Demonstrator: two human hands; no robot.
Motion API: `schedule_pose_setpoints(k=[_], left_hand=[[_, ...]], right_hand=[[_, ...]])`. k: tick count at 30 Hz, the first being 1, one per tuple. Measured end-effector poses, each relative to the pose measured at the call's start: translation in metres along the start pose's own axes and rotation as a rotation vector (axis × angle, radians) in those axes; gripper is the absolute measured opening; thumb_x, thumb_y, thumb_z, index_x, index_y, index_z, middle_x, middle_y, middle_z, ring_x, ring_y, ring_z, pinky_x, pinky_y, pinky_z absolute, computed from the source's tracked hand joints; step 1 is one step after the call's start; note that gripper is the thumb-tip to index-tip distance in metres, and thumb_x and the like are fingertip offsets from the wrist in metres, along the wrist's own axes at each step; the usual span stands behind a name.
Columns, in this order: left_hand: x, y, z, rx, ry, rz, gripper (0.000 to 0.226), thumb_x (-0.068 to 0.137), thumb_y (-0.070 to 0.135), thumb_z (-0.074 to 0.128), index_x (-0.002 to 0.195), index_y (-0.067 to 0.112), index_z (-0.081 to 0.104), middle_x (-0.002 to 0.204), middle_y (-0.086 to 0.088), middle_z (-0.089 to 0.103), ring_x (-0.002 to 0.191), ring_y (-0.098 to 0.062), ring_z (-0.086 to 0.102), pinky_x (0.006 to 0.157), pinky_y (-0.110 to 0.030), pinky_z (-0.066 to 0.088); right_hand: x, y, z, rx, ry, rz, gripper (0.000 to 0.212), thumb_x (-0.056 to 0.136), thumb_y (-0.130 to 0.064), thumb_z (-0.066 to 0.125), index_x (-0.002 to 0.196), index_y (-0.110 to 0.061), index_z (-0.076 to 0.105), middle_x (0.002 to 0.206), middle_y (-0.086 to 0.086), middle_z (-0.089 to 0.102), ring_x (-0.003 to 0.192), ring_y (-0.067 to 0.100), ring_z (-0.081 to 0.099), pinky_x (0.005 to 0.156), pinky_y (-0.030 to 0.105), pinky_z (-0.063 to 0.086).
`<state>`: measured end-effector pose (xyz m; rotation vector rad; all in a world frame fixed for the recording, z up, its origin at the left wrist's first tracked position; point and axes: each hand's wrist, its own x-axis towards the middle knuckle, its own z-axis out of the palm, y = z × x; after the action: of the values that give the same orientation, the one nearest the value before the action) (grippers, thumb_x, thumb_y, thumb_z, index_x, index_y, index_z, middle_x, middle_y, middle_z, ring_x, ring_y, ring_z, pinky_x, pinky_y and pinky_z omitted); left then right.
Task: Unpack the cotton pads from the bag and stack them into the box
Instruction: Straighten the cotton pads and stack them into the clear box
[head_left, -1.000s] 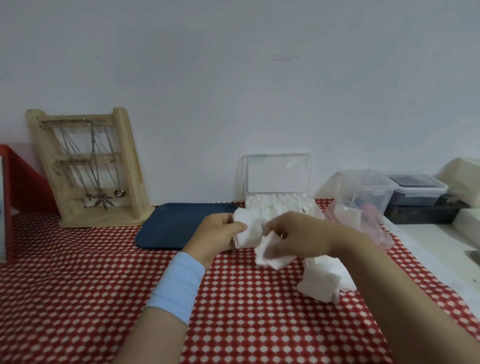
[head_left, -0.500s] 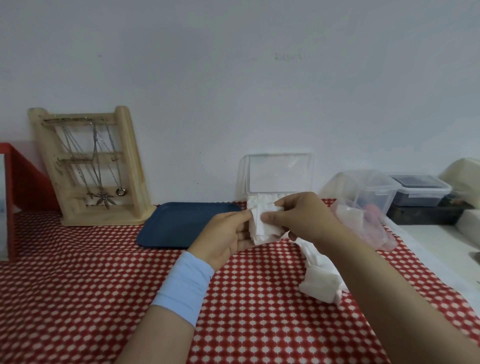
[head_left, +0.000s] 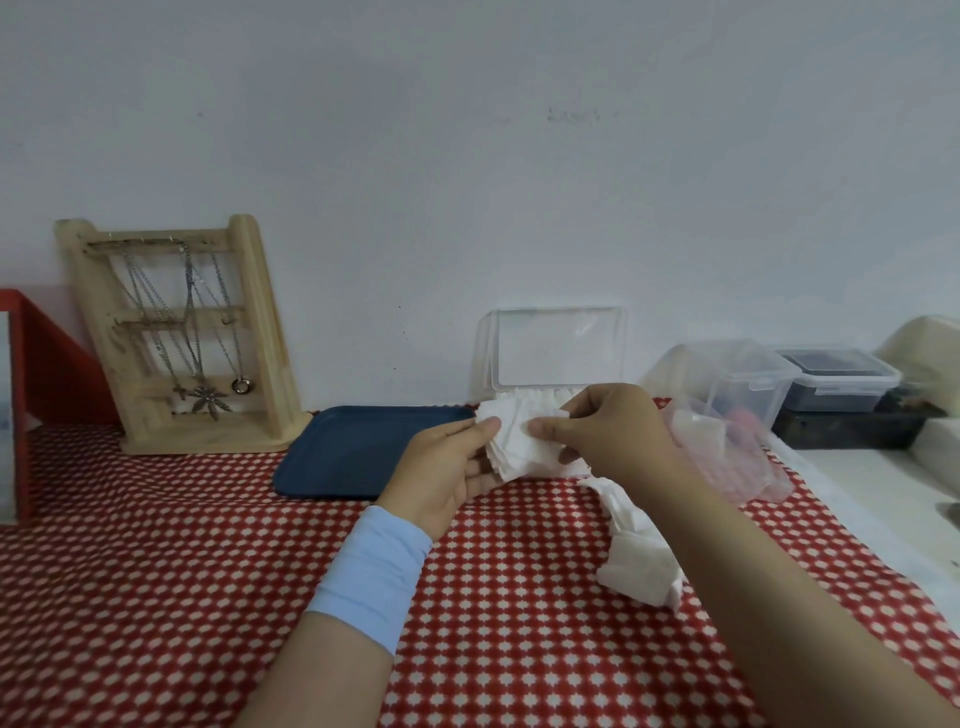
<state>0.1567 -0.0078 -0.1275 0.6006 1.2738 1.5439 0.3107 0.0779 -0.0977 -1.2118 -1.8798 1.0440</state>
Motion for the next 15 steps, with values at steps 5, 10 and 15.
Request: schedule_pose_setpoints(k=[5,10,15], left_hand=[[-0.002,0.002,-0.005,0.136,0.012,0.009,0.018,0.098,0.014,0.065,0.111,0.004,0.072,0.100,-0.013,0.079,0.090,-0.026,0.078,0.072,-0.032,0.063],[-0.005,0.003,0.002,0.237,-0.114,-0.002,0.024,0.101,0.018,0.062,0.118,0.003,0.071,0.107,-0.014,0.078,0.099,-0.029,0.076,0.087,-0.040,0.061],[-0.006,0.004,0.008,0.186,-0.140,-0.022,0.037,0.104,0.031,0.055,0.122,0.001,0.067,0.109,-0.018,0.077,0.101,-0.031,0.075,0.087,-0.041,0.062]], right_hand=[[-0.002,-0.009,-0.026,0.112,-0.178,-0.083,0.027,0.074,-0.020,0.090,0.081,-0.005,0.068,0.068,0.006,0.073,0.046,0.008,0.059,0.044,0.019,0.045],[-0.003,-0.009,-0.021,-0.024,-0.315,-0.124,0.023,0.073,-0.021,0.090,0.082,-0.009,0.073,0.065,0.000,0.072,0.048,0.004,0.058,0.046,0.018,0.046],[0.001,-0.004,-0.015,-0.118,-0.235,-0.107,0.027,0.070,-0.022,0.092,0.086,-0.014,0.071,0.063,-0.006,0.068,0.052,0.006,0.063,0.049,0.020,0.049]])
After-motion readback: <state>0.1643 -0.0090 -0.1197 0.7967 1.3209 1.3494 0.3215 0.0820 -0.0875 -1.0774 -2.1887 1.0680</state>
